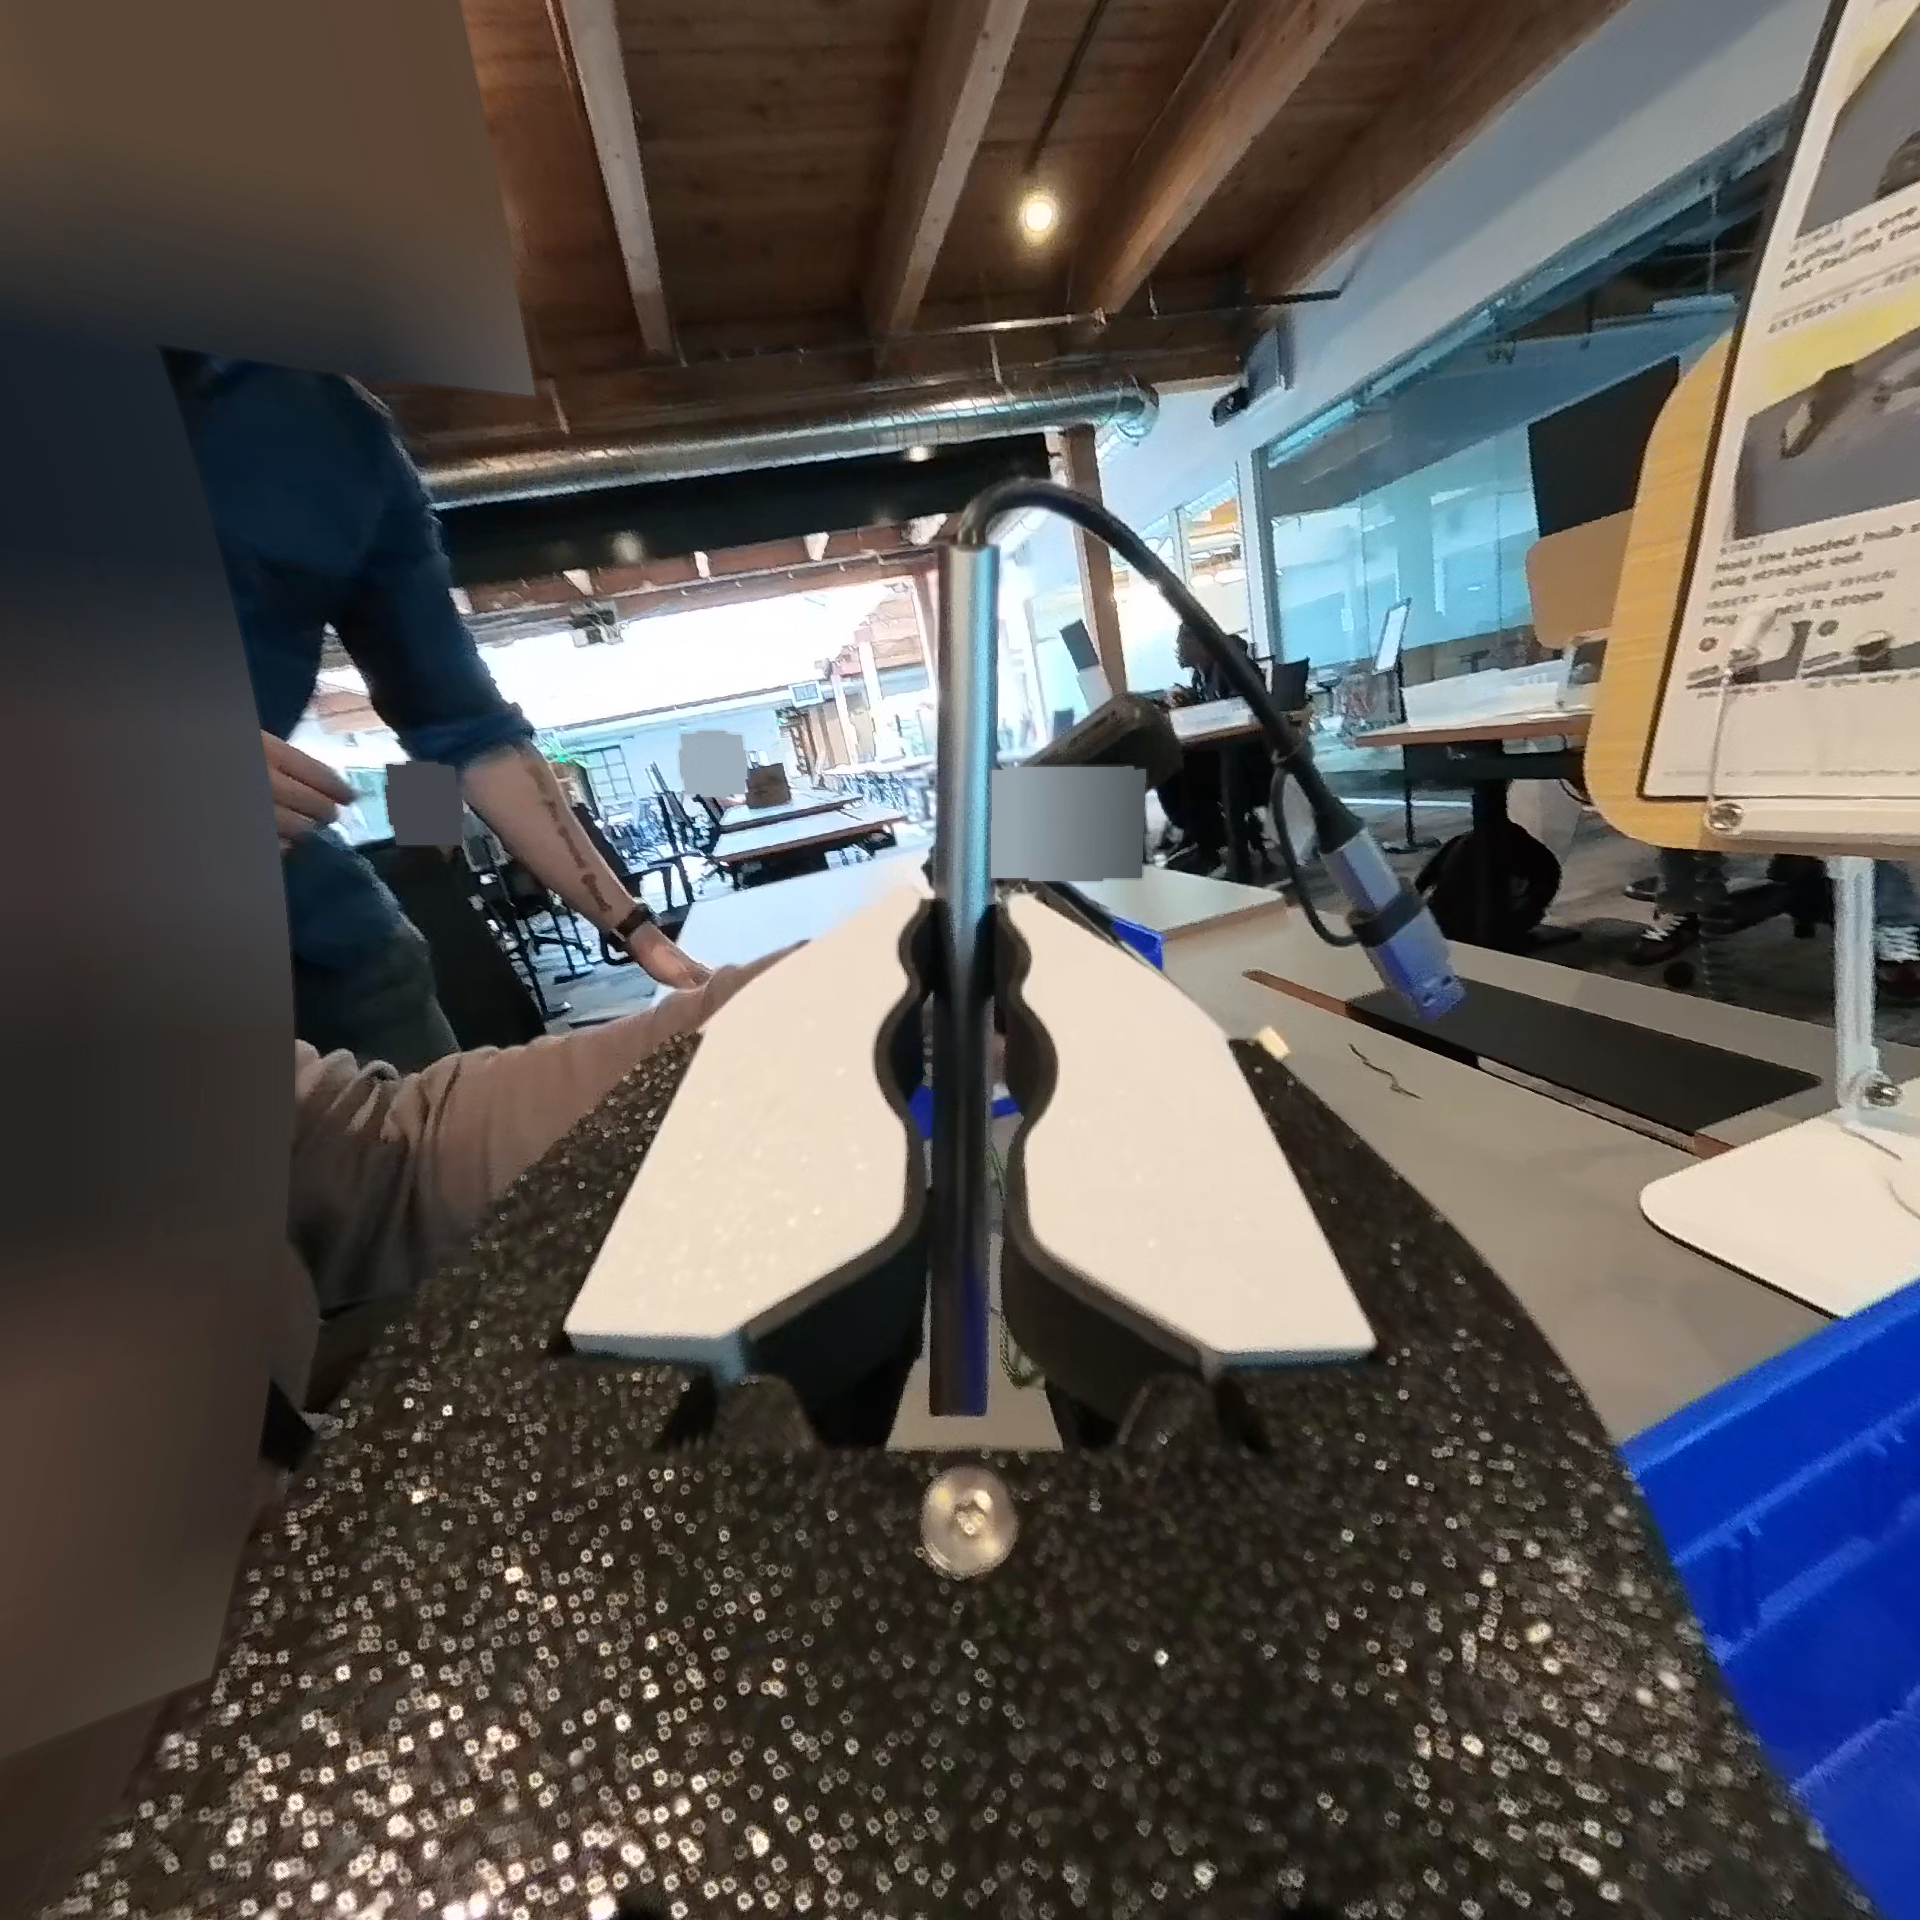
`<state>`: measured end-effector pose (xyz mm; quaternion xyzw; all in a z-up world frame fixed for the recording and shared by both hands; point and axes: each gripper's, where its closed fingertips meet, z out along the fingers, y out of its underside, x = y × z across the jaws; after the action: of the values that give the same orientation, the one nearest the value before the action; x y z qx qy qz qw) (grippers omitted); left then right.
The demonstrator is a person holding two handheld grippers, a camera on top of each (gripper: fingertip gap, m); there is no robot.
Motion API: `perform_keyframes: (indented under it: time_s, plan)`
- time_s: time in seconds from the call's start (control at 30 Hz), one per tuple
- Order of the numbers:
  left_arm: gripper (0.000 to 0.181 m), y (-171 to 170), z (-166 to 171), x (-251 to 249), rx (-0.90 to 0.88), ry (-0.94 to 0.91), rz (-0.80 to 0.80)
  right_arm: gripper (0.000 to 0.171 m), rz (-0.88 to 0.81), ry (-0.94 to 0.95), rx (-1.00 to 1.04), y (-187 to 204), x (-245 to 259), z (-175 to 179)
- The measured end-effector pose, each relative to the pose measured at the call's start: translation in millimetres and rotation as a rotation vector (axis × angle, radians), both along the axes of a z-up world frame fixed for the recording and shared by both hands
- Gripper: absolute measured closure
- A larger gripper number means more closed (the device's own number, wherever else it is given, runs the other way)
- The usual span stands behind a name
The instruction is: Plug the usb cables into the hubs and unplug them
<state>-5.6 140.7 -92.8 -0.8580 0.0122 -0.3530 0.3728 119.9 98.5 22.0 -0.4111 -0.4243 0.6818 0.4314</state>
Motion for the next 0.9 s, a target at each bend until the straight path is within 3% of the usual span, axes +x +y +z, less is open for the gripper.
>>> perform_keyframes:
  time_s: [0.3, 0.67, 0.9]
  plan:
    - [0.175, 21.3, -53.9, 5.4, -0.204, 0.062, -0.015, 0.162, -0.007, -0.029, 0.019, -2.7, -6.1, -5.2]
    - [0.171, 39.4, -88.7, 10.1, -0.361, -0.027, -0.026, 0.162, 0.002, -0.029, 0.008, -1.9, -6.3, -6.0]
    - [0.137, 40.2, -89.2, 15.9, -0.352, -0.05, -0.037, 0.162, 0.012, -0.043, 0.006, -3.3, -9.5, -9.2]
